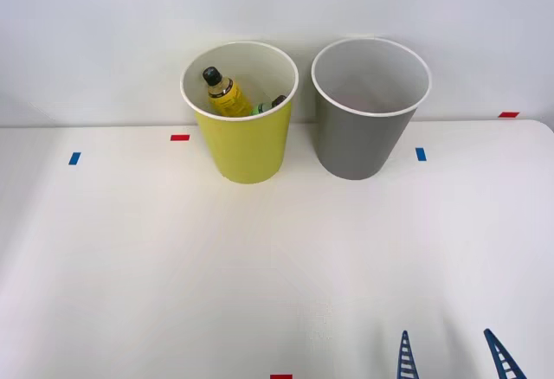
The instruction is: Put cans in the gray bin, plastic bottles in the light green bin
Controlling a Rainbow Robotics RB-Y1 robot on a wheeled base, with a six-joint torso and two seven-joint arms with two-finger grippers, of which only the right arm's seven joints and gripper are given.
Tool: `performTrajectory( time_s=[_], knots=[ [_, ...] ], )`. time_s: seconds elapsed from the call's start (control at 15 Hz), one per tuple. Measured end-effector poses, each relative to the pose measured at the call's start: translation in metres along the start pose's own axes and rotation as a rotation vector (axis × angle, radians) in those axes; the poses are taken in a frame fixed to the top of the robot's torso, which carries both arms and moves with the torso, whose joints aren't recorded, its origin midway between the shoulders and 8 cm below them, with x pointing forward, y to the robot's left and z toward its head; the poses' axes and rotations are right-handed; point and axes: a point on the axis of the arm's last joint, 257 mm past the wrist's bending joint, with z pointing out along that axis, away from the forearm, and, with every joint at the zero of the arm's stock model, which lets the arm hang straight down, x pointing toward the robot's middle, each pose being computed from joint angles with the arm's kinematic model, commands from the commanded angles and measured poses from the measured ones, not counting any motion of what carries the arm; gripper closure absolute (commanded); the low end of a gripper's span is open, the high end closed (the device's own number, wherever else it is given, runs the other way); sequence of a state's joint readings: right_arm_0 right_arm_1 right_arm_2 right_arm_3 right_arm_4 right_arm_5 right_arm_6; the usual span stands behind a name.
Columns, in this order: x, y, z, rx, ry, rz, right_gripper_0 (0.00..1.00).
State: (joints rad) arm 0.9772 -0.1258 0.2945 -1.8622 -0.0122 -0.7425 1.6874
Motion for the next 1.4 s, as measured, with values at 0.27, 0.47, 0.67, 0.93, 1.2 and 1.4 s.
performTrajectory(
  time_s=[0.27, 0.47, 0.67, 0.93, 1.2, 1.4],
  knots=[
    [0.0000, 0.0000, 0.0000, 0.000, 0.000, 0.000, 0.00],
    [0.0000, 0.0000, 0.0000, 0.000, 0.000, 0.000, 0.00],
    [0.0000, 0.0000, 0.0000, 0.000, 0.000, 0.000, 0.00],
    [0.0000, 0.0000, 0.0000, 0.000, 0.000, 0.000, 0.00],
    [0.0000, 0.0000, 0.0000, 0.000, 0.000, 0.000, 0.00],
    [0.0000, 0.0000, 0.0000, 0.000, 0.000, 0.000, 0.00]
  ],
)
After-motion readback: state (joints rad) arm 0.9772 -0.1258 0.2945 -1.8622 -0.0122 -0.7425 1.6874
